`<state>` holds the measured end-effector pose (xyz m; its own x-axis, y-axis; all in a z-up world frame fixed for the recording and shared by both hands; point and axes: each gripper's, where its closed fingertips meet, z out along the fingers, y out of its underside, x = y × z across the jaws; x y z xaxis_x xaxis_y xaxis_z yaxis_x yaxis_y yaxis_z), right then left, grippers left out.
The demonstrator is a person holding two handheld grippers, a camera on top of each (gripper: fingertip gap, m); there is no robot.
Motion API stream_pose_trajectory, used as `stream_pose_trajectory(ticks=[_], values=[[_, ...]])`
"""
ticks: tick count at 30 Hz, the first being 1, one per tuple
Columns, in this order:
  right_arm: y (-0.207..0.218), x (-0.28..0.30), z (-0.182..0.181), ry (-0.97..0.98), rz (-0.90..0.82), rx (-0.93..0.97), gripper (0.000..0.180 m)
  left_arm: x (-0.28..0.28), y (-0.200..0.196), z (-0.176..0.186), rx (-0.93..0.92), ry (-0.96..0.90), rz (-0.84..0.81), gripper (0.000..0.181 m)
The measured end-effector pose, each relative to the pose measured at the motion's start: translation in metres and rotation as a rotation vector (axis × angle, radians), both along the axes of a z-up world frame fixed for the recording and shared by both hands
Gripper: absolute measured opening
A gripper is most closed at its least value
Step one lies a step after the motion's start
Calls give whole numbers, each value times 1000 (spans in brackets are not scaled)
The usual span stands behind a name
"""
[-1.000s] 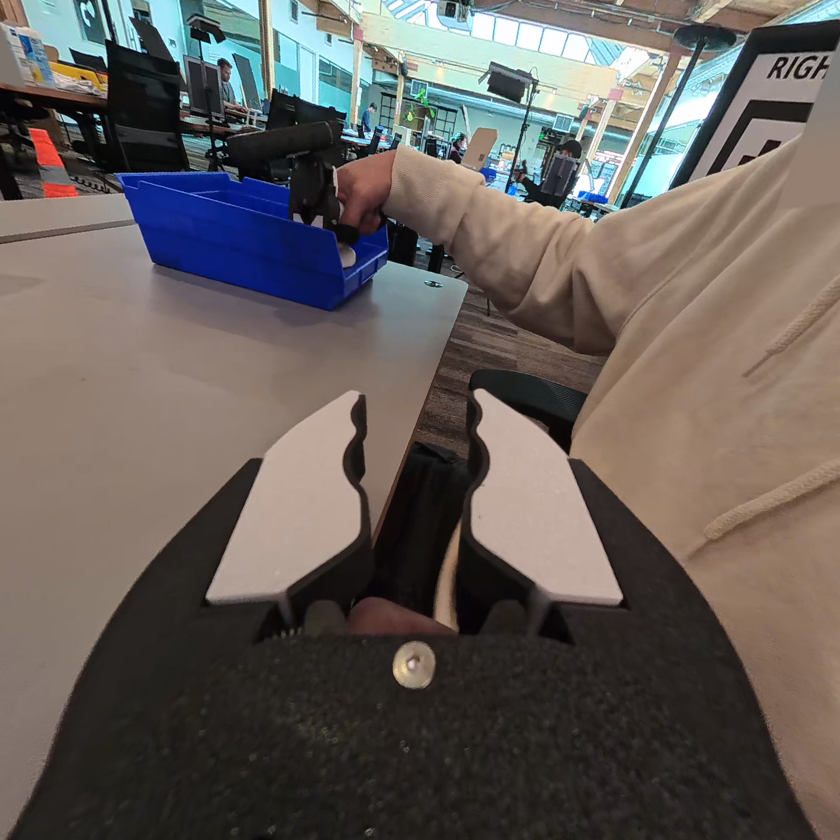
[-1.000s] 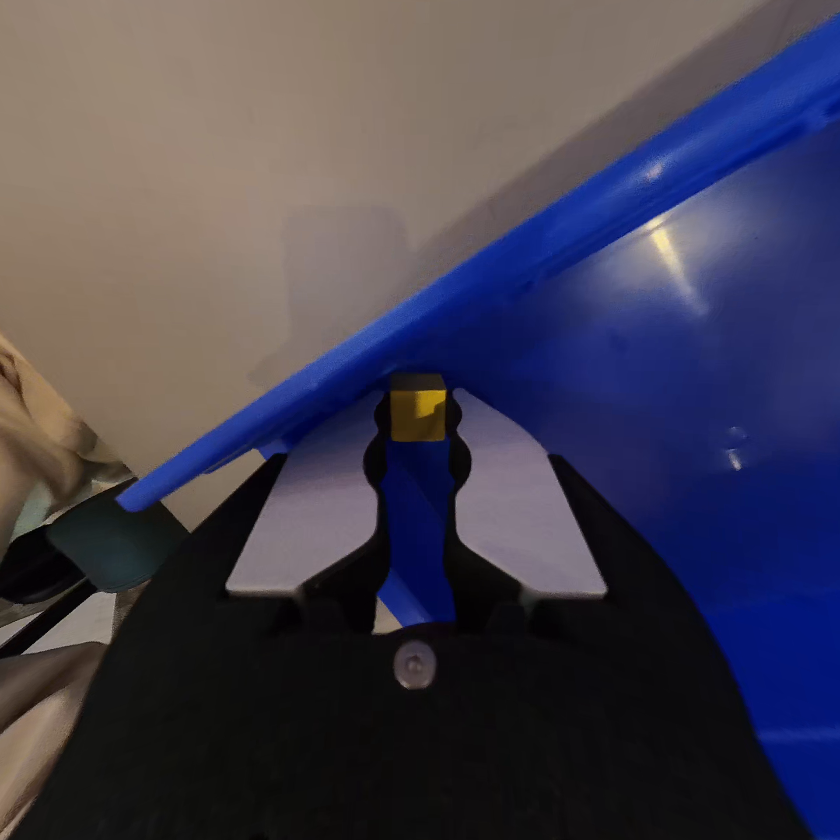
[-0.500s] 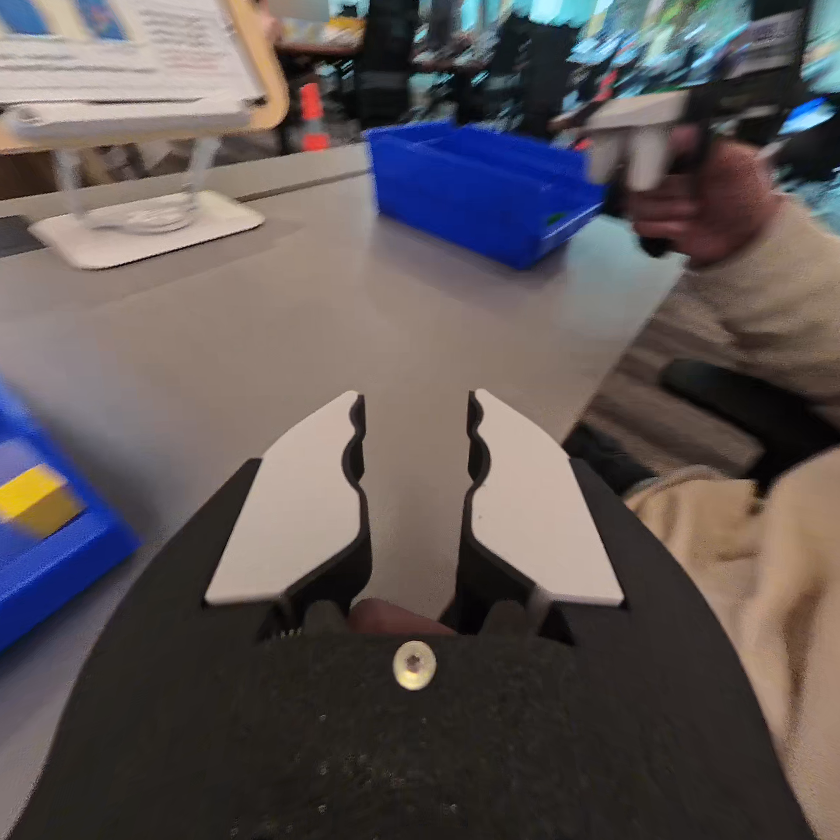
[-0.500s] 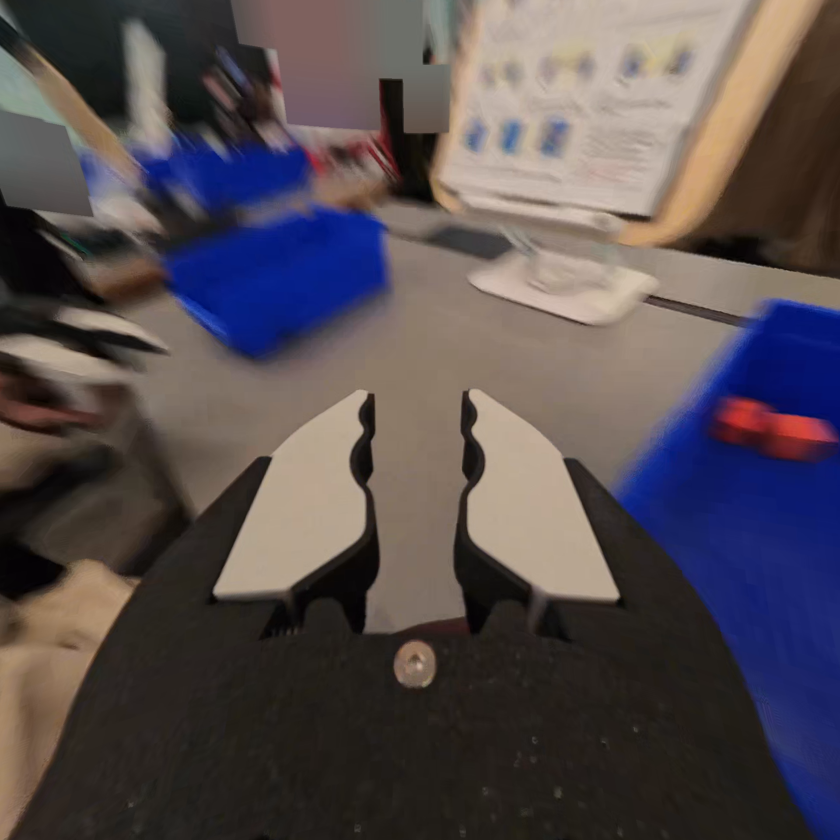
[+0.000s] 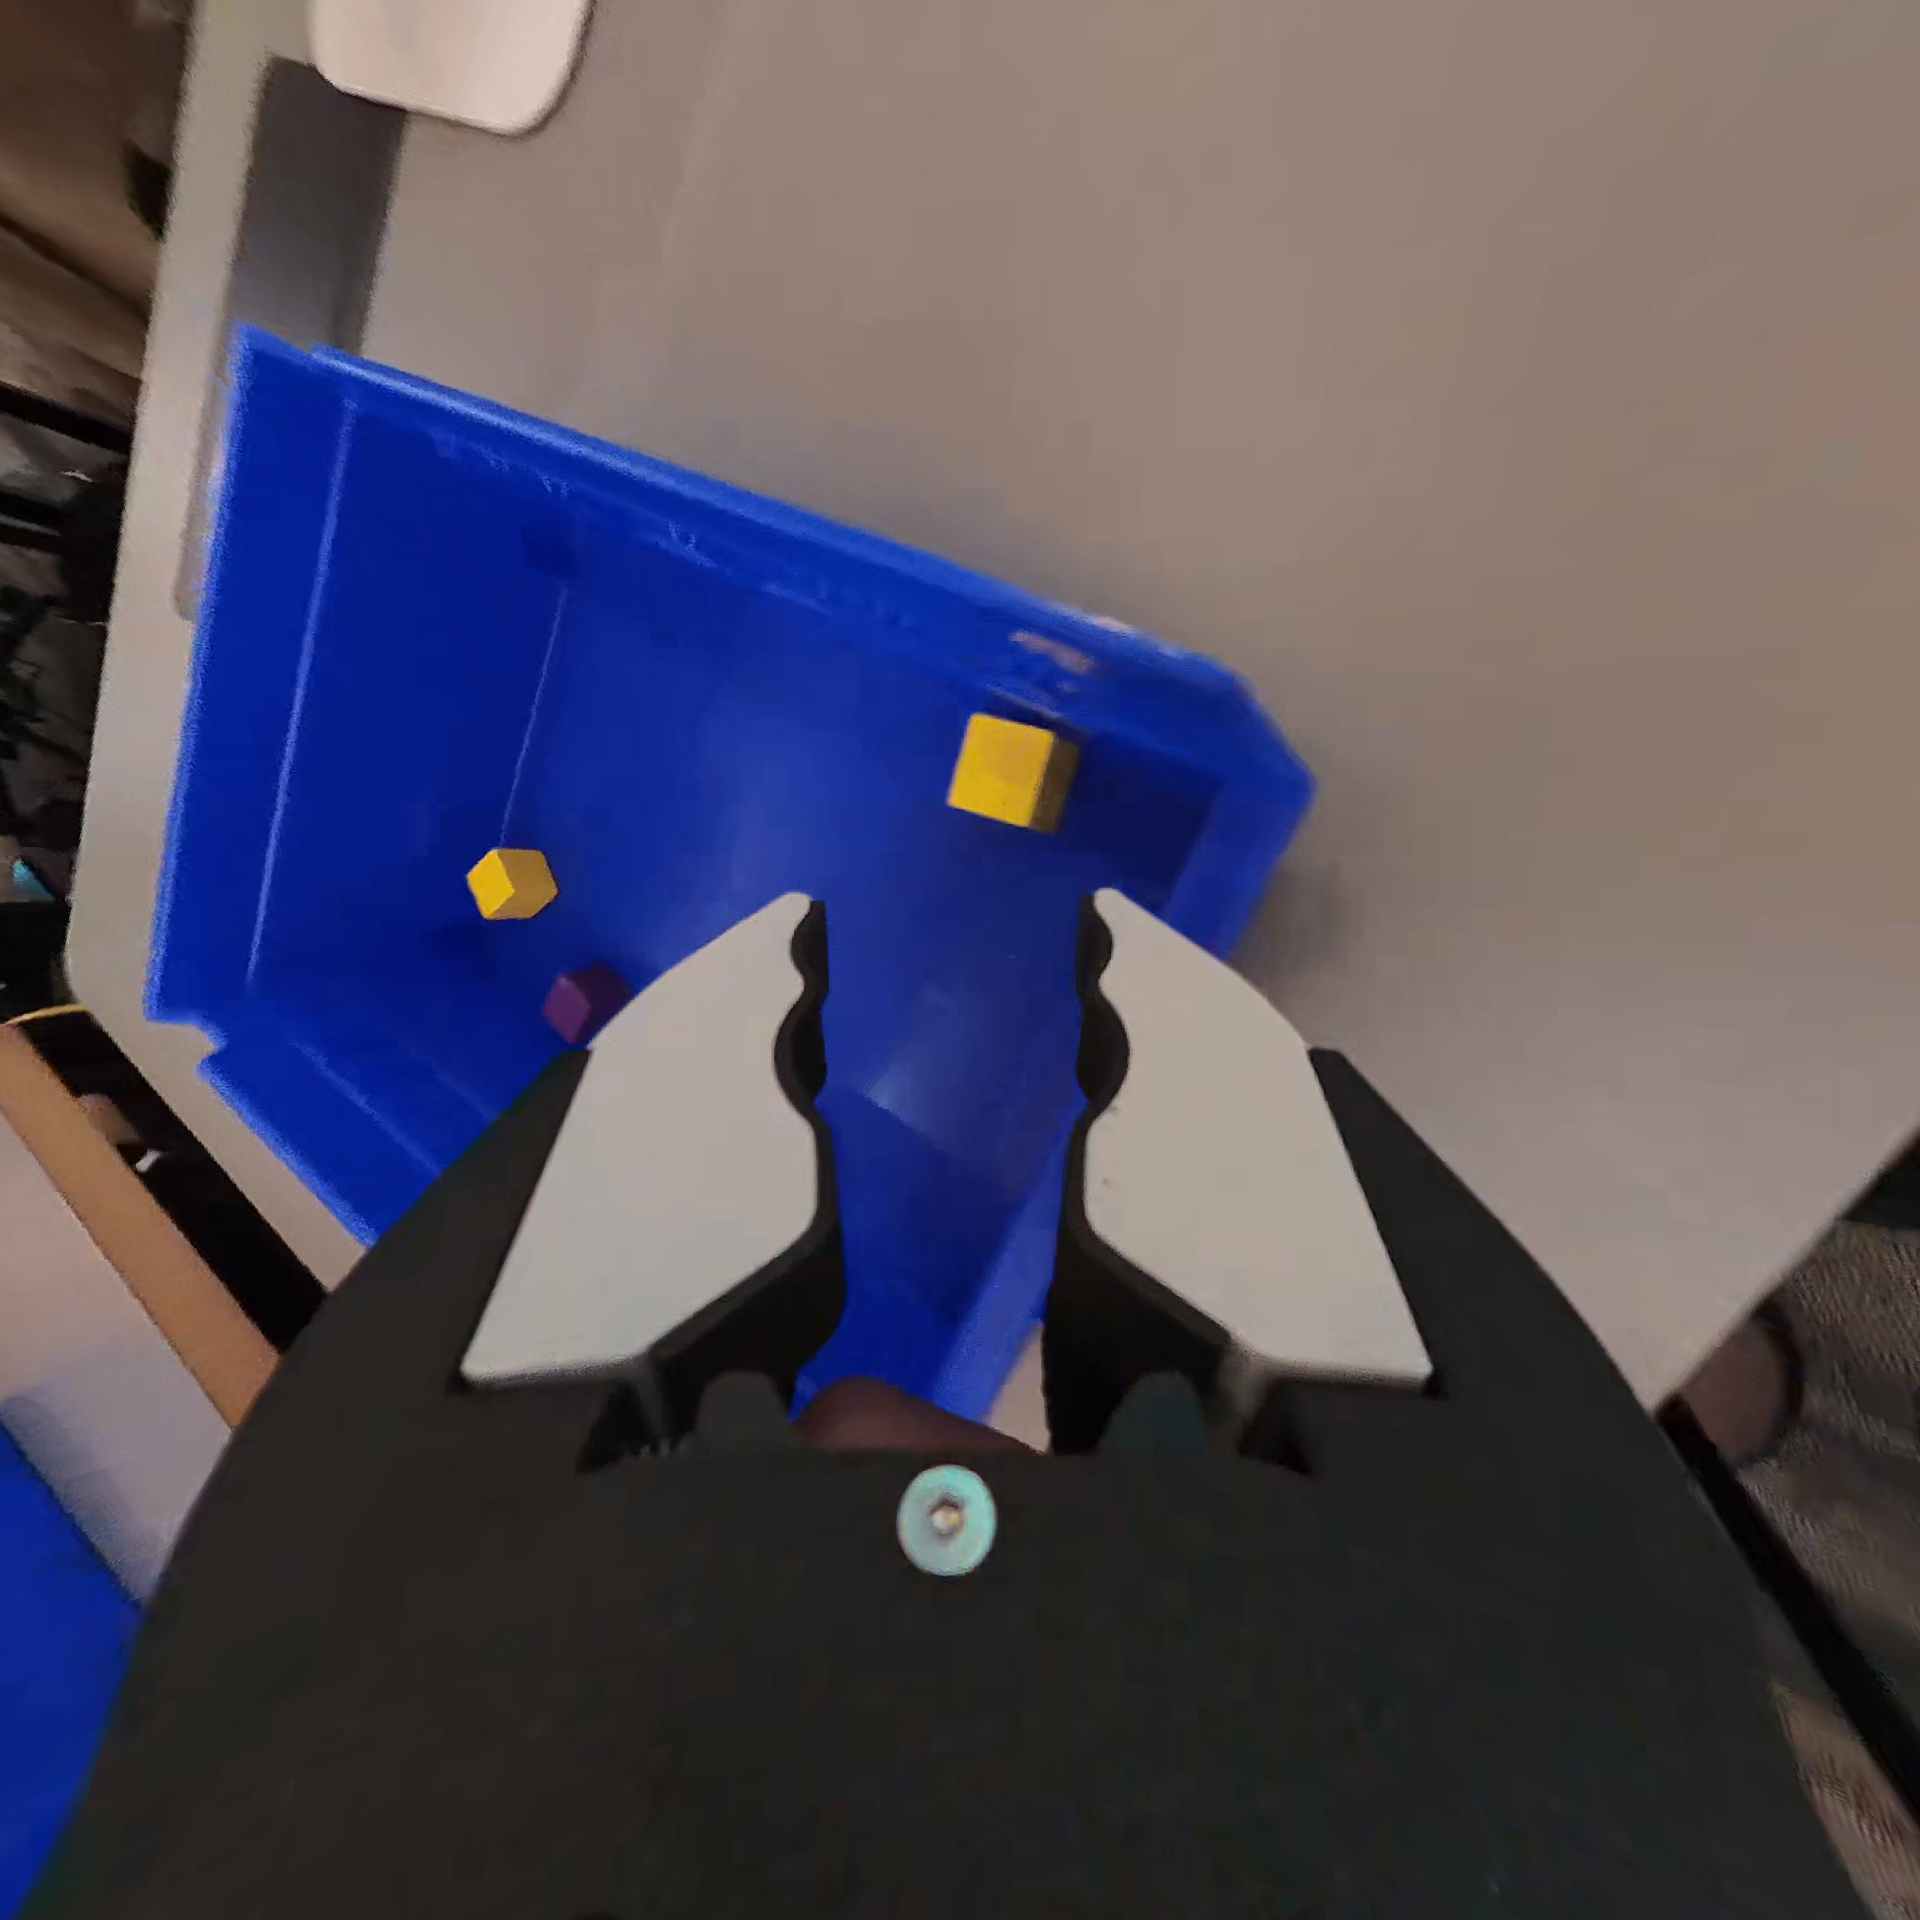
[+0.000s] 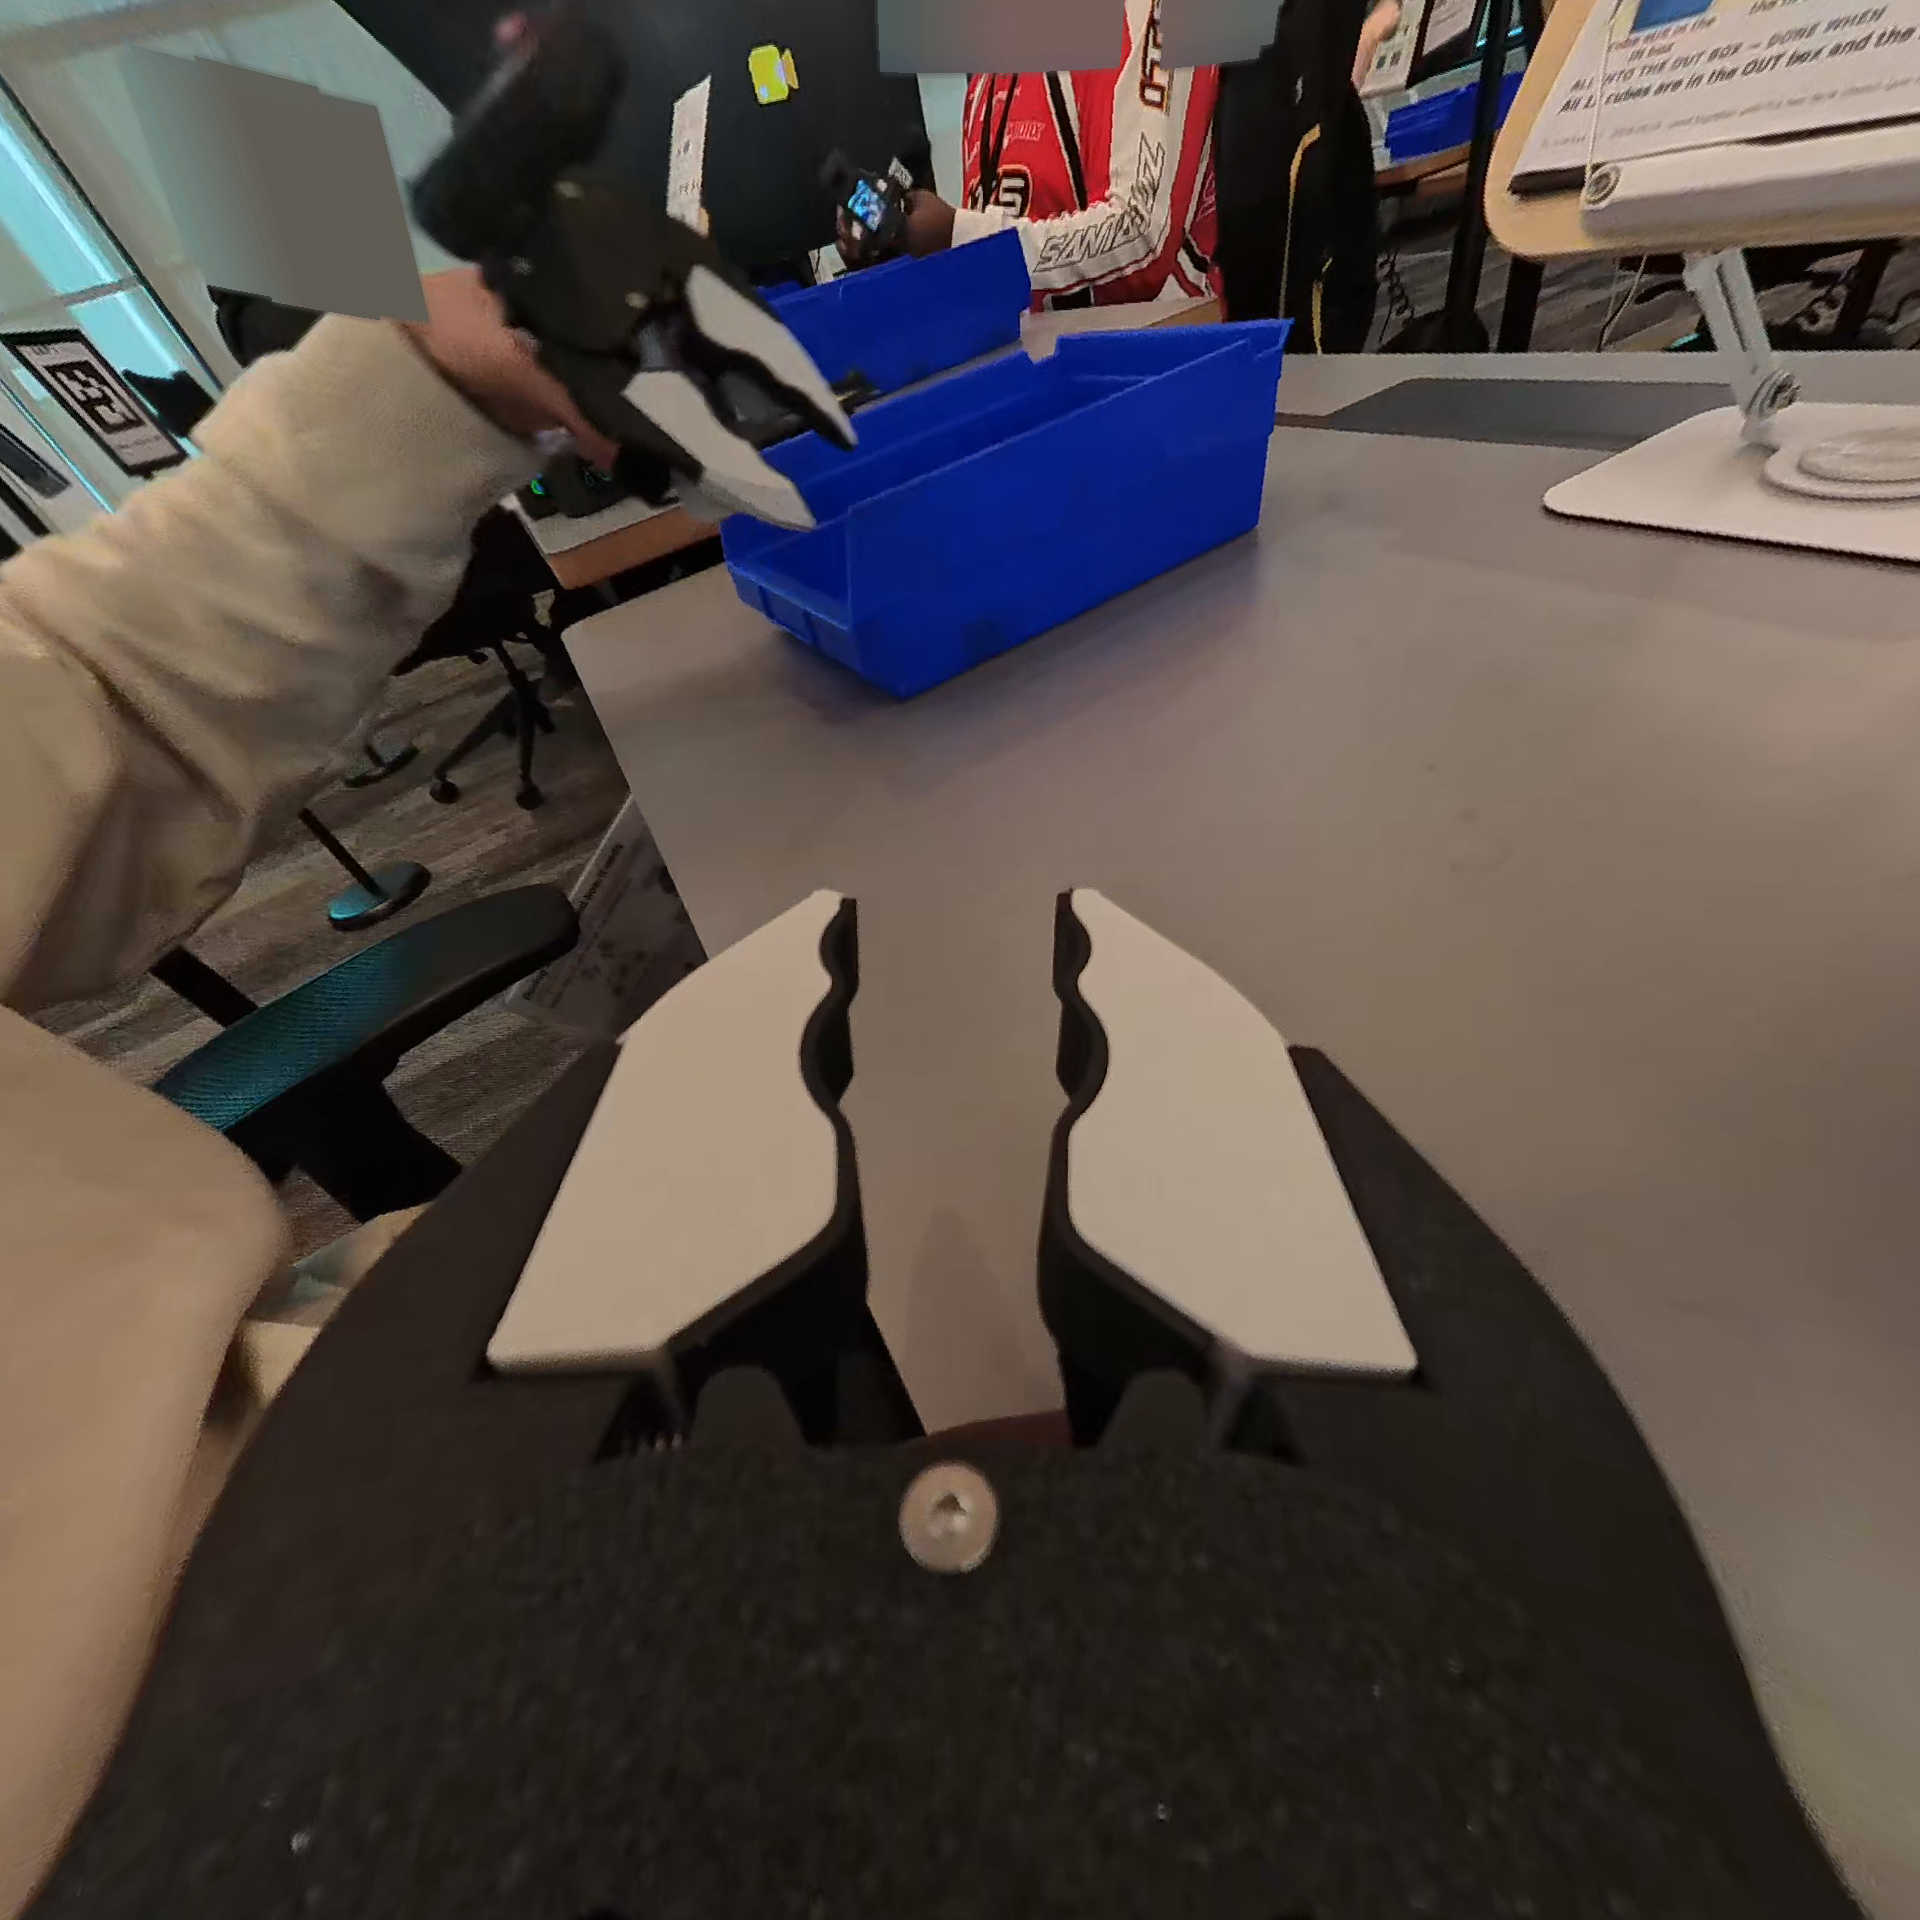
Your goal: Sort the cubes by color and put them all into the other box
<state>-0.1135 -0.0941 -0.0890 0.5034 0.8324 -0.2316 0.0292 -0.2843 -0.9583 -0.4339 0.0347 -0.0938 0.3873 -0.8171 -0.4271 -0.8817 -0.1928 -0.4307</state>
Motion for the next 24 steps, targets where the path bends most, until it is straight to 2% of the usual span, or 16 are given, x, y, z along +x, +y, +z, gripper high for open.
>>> stream_pose_trajectory(ticks=[3, 8, 12, 14, 15, 20, 24], values=[[1, -1, -2, 3, 4, -11, 36, 3, 23, -26, -173, 17, -64, 47], [6, 5, -4, -9, -20, -13, 35, 6, 36, -68, -405, 21, -124, 46], [10, 9, -8, 3, -32, -43, 35, 20, 40, -82, -444, -30, -163, 46], [11, 8, -10, 16, -26, -71, 34, 20, 40, -92, -450, 2, -175, 28], [12, 7, -10, 21, -23, -80, 34, 20, 39, -94, -449, 8, -183, 28], [14, 8, -9, 7, -35, -67, 33, 4, 38, -78, -379, -12, -158, 28], [17, 13, -6, 21, -47, -70, 32, -12, 34, -33, -143, -146, -104, 28]])
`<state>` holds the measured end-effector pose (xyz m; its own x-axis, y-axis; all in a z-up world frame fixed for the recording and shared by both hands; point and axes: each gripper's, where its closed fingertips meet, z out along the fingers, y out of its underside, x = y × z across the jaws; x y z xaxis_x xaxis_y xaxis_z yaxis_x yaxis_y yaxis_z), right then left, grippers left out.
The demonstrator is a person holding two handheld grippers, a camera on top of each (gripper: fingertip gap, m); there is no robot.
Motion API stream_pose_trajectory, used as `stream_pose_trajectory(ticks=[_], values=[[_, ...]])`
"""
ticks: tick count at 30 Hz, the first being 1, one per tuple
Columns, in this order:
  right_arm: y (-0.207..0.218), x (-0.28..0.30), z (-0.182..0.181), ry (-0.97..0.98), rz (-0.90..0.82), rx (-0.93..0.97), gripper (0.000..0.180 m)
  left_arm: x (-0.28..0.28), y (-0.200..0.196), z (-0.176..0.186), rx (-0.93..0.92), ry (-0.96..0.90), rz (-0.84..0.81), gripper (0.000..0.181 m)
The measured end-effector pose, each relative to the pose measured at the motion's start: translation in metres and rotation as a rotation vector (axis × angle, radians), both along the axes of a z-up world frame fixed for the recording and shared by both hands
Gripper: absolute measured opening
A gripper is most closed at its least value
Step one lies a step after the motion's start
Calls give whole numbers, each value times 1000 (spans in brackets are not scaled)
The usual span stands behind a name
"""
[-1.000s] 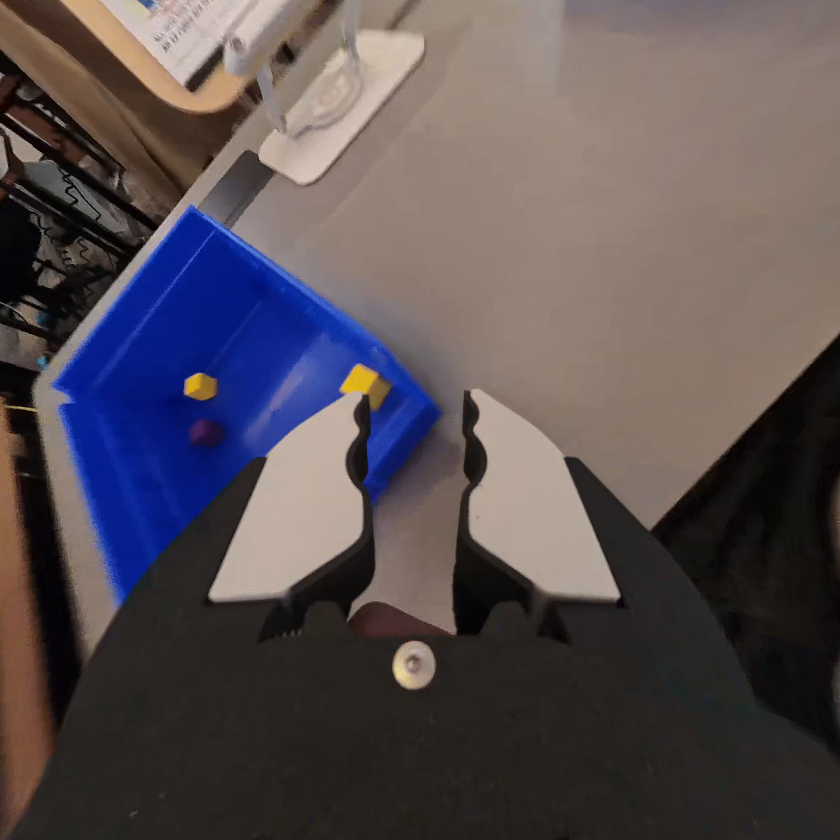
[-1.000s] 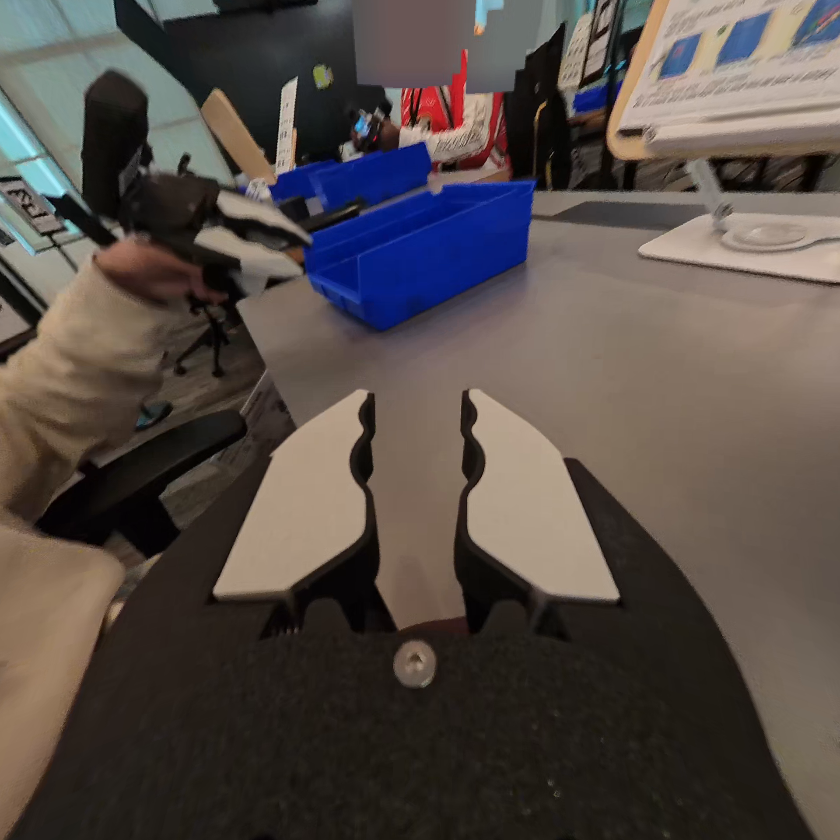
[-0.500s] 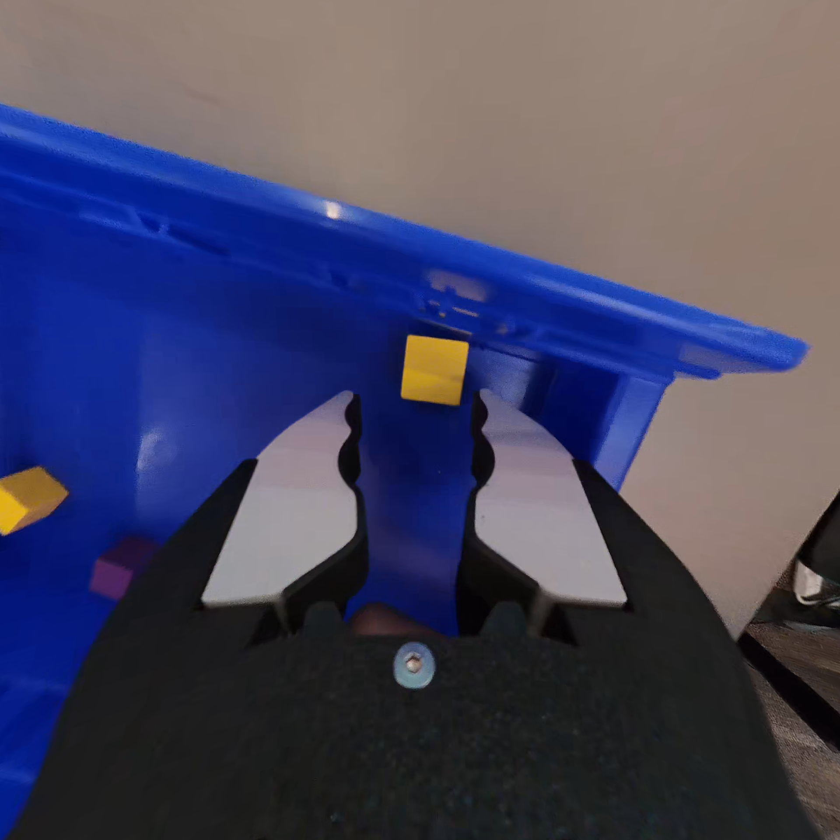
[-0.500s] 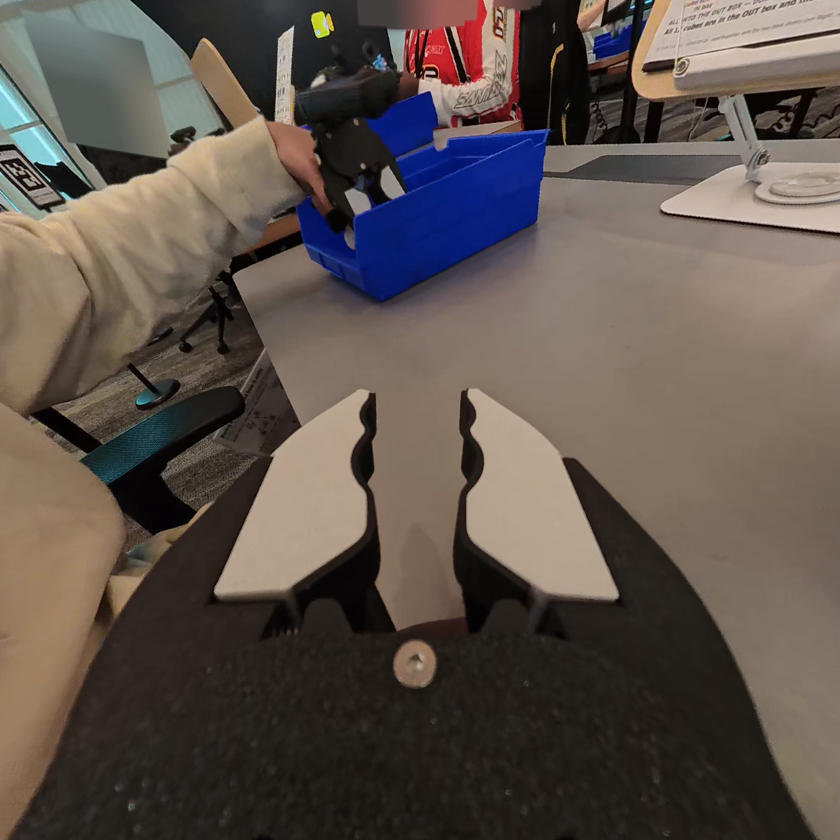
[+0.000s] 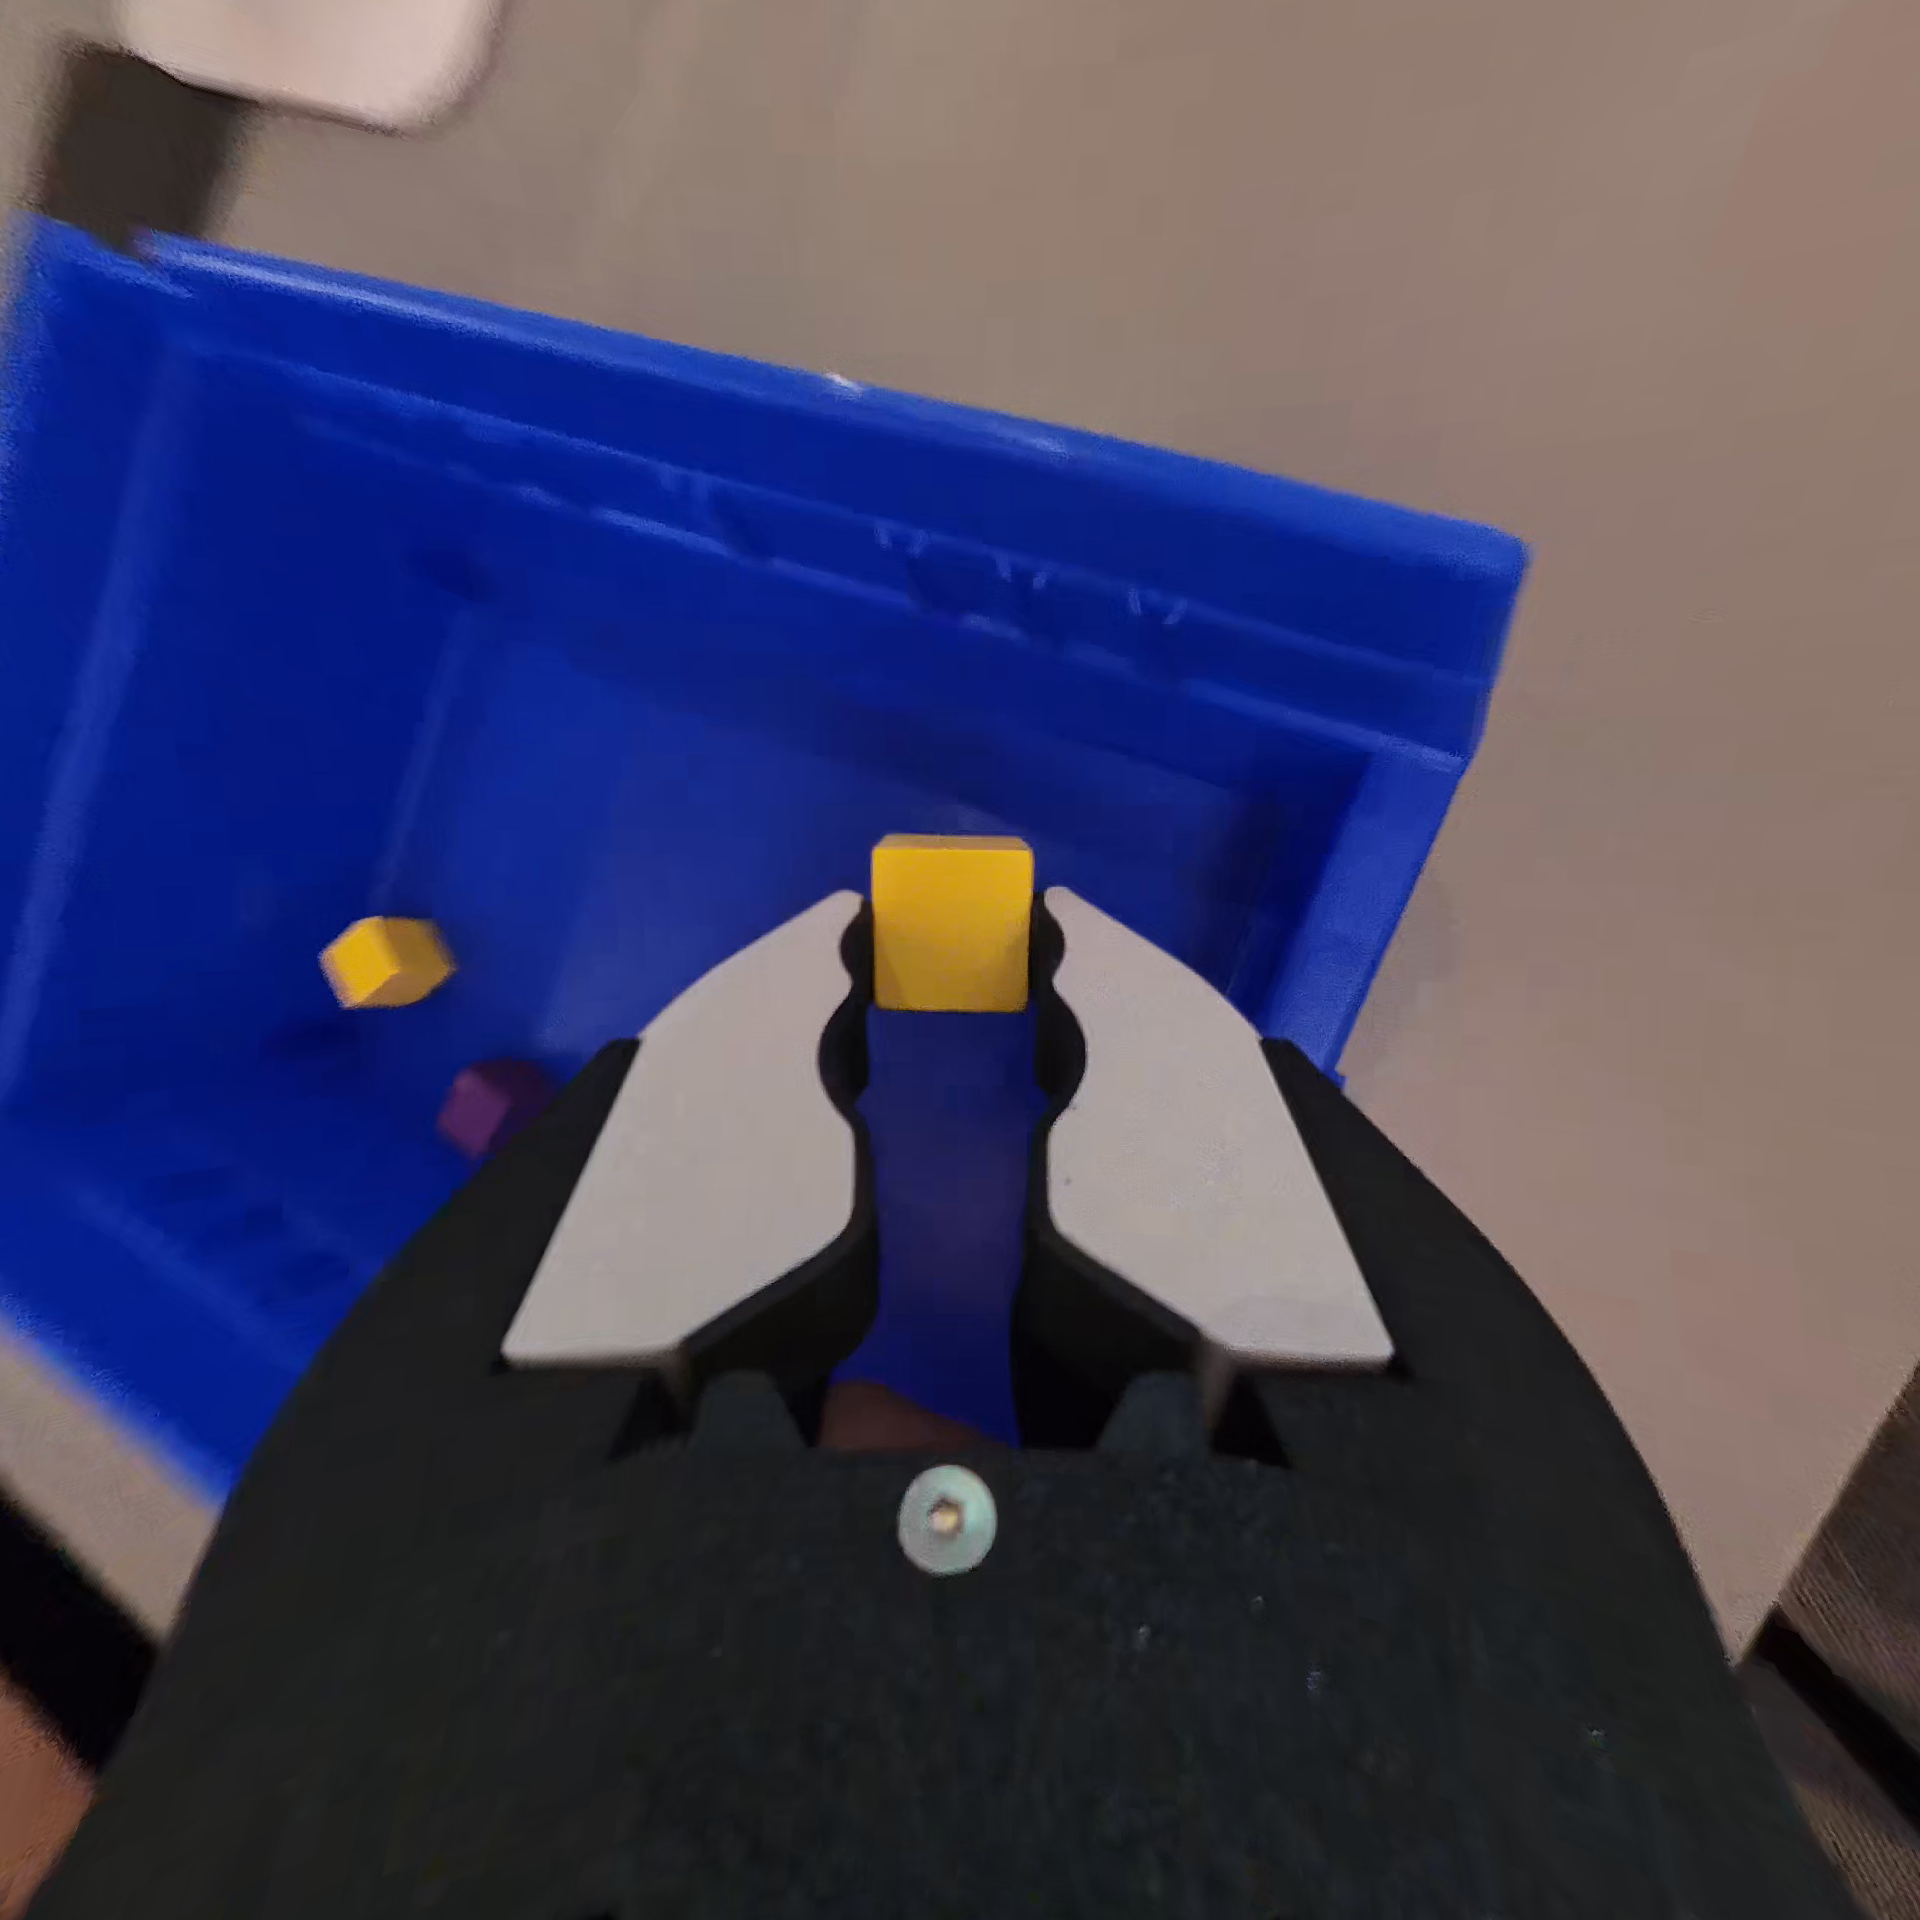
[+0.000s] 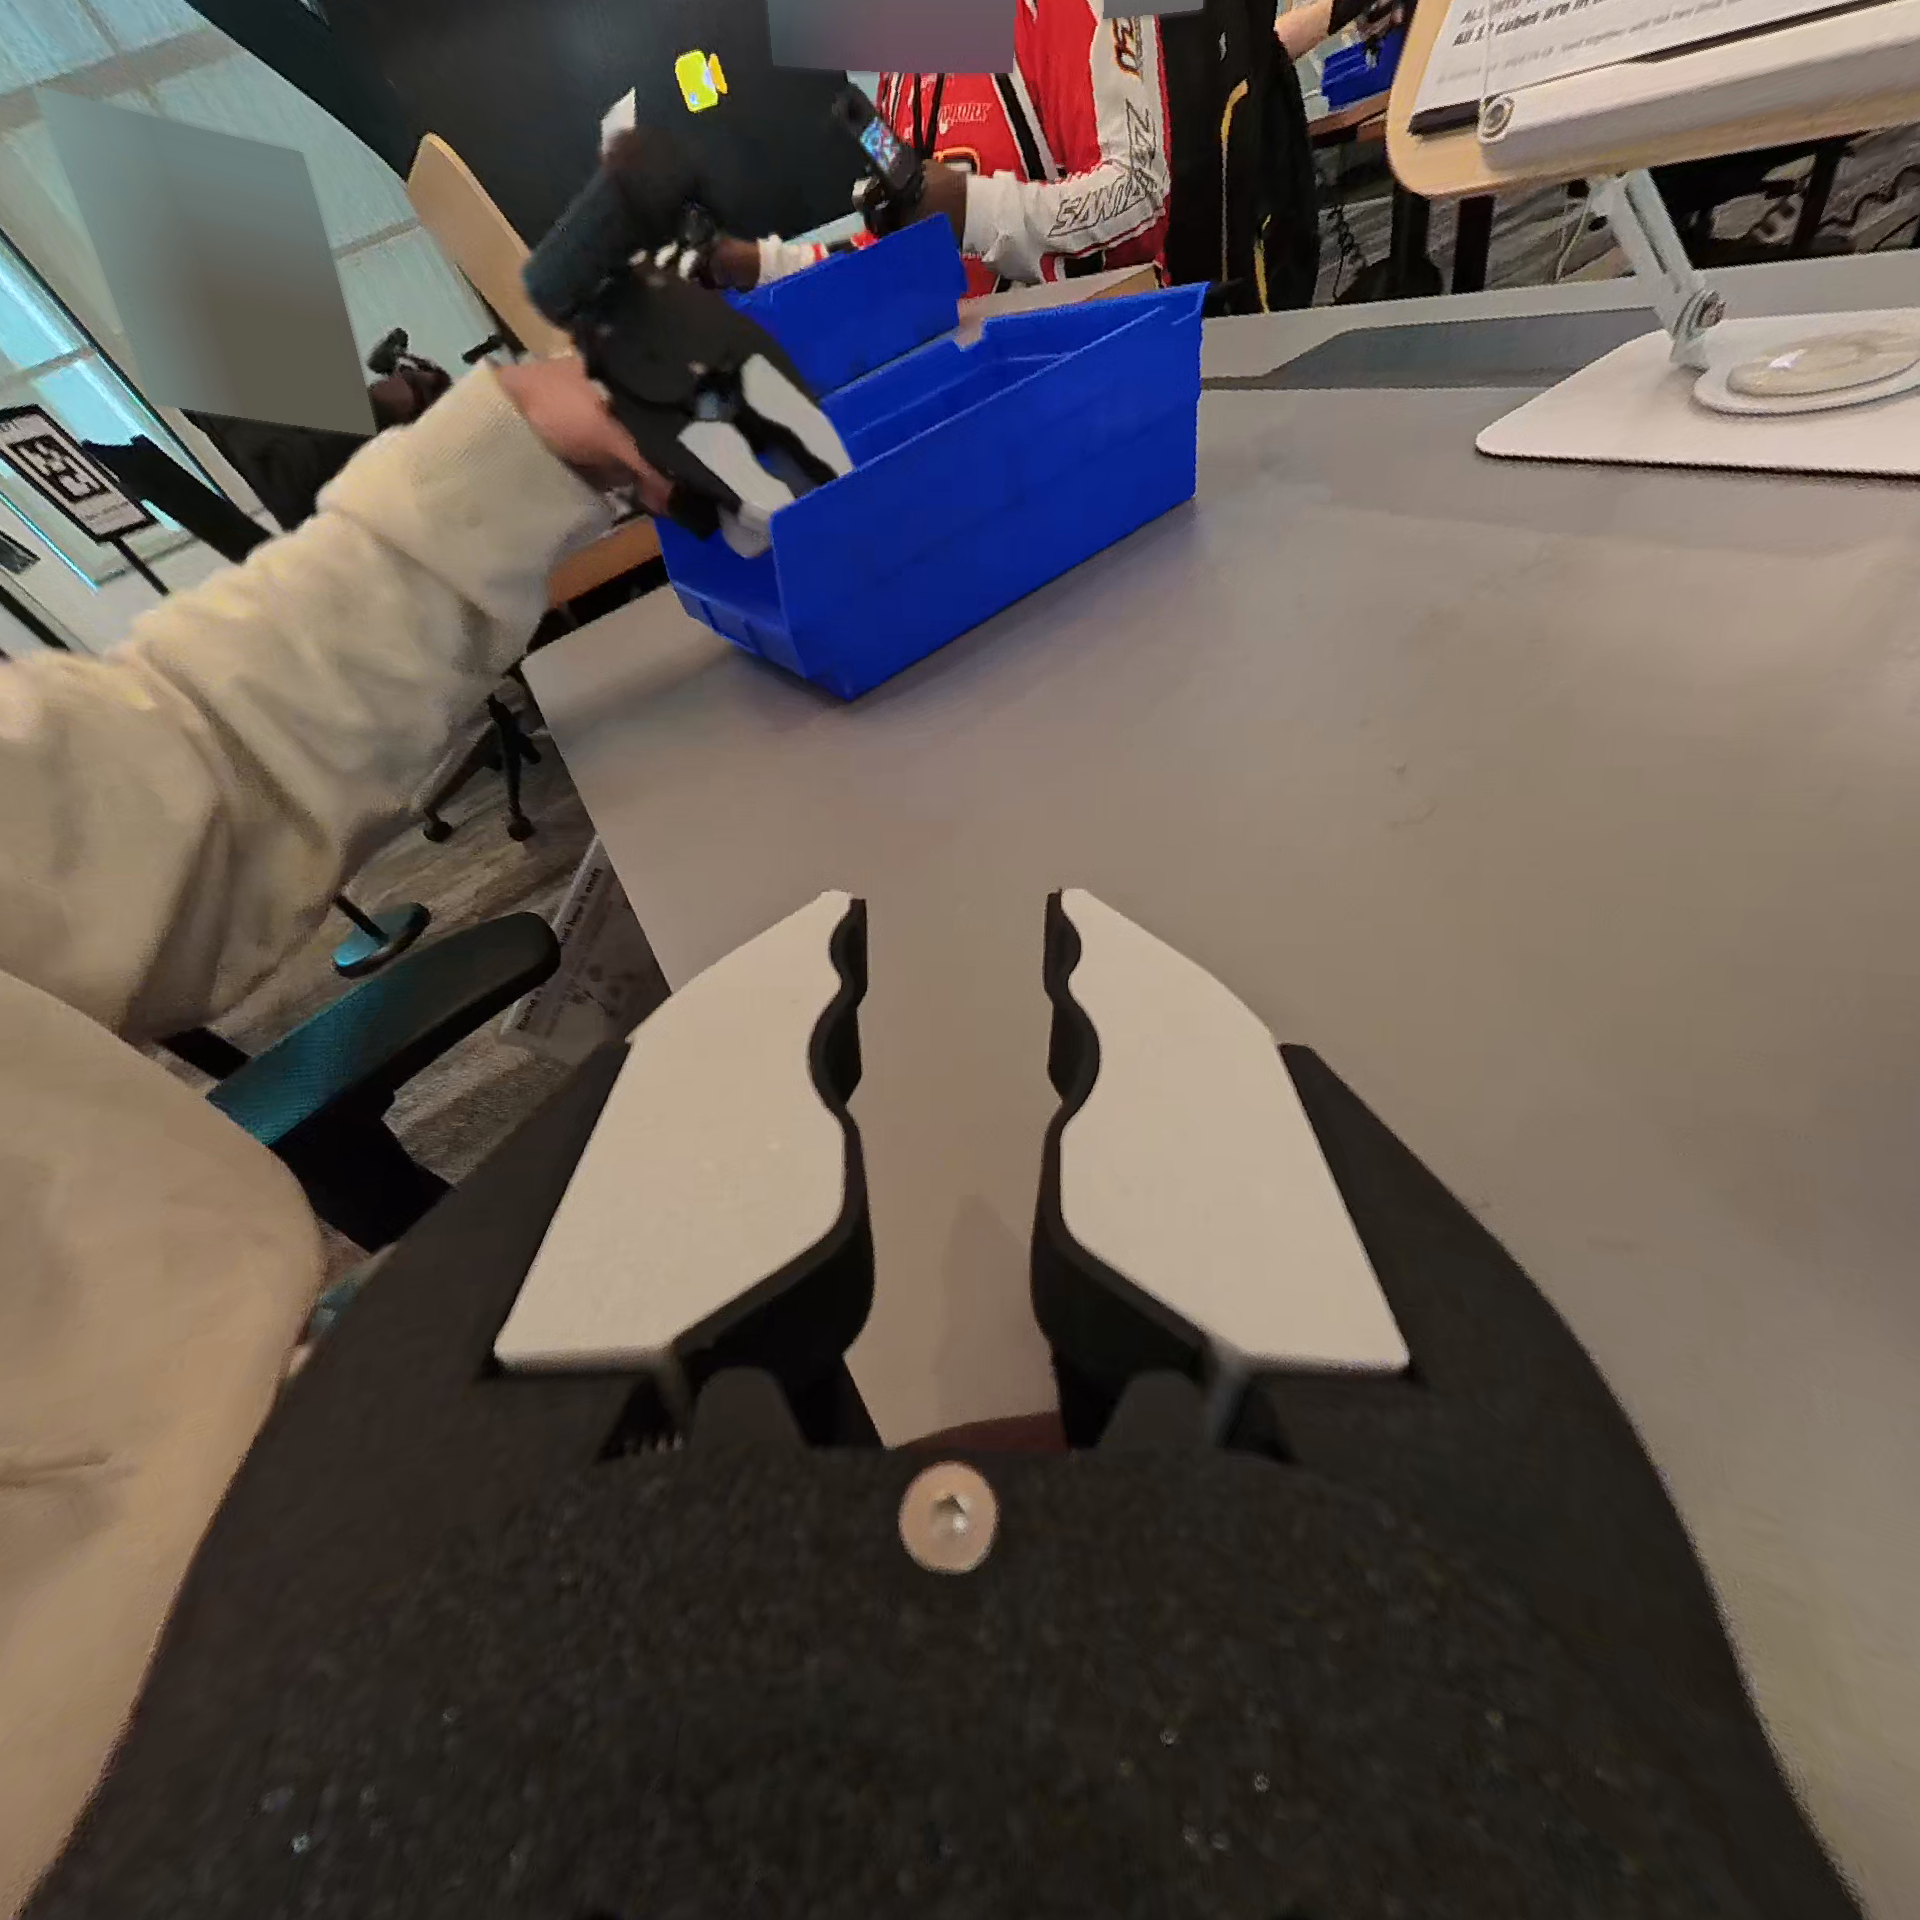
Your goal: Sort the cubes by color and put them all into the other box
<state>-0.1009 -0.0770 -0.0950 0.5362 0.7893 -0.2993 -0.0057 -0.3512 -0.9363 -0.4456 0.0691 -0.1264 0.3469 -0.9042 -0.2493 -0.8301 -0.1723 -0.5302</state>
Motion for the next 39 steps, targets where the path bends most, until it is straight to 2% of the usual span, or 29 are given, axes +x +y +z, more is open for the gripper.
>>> stream_pose_trajectory(ticks=[4, 7, 11, 14, 18, 22, 23, 26, 27, 30, 31, 33, 35, 37, 39], values=[[5, 5, 9, 139, 11, -95, 34, -7, -18, 45, 287, -195, 64, 27], [14, 1, 27, 322, 55, -197, 39, 11, -45, 68, 415, -347, 26, 28], [19, -33, 52, 468, 213, -298, 44, 77, -81, 101, 489, -548, -124, 27], [14, -69, 69, 623, 426, -466, 51, 136, -103, 118, 489, -625, -266, 27], [15, -100, 77, 770, 614, -661, 56, 199, -117, 118, 458, -624, -400, 27], [16, -109, 72, 773, 634, -677, 59, 239, -119, 102, 417, -595, -459, 27], [15, -108, 71, 779, 636, -672, 56, 246, -119, 96, 412, -576, -466, 27], [15, -101, 61, 742, 622, -643, 27, 261, -123, 89, 404, -574, -492, 27], [14, -98, 60, 748, 632, -652, 27, 264, -124, 87, 403, -567, -496, 27], [13, -92, 56, 744, 625, -643, 27, 269, -125, 83, 417, -540, -471, 27], [13, -91, 56, 736, 615, -637, 27, 268, -126, 82, 422, -530, -457, 31], [14, -86, 57, 727, 604, -626, 27, 265, -133, 82, 408, -528, -429, 50], [18, -78, 60, 716, 561, -596, 27, 254, -142, 87, 382, -572, -376, 54], [19, -68, 61, 677, 518, -548, 27, 238, -143, 93, 350, -662, -246, 53], [21, -56, 61, 601, 444, -474, 27, 220, -139, 94, 285, -774, -51, 50]])
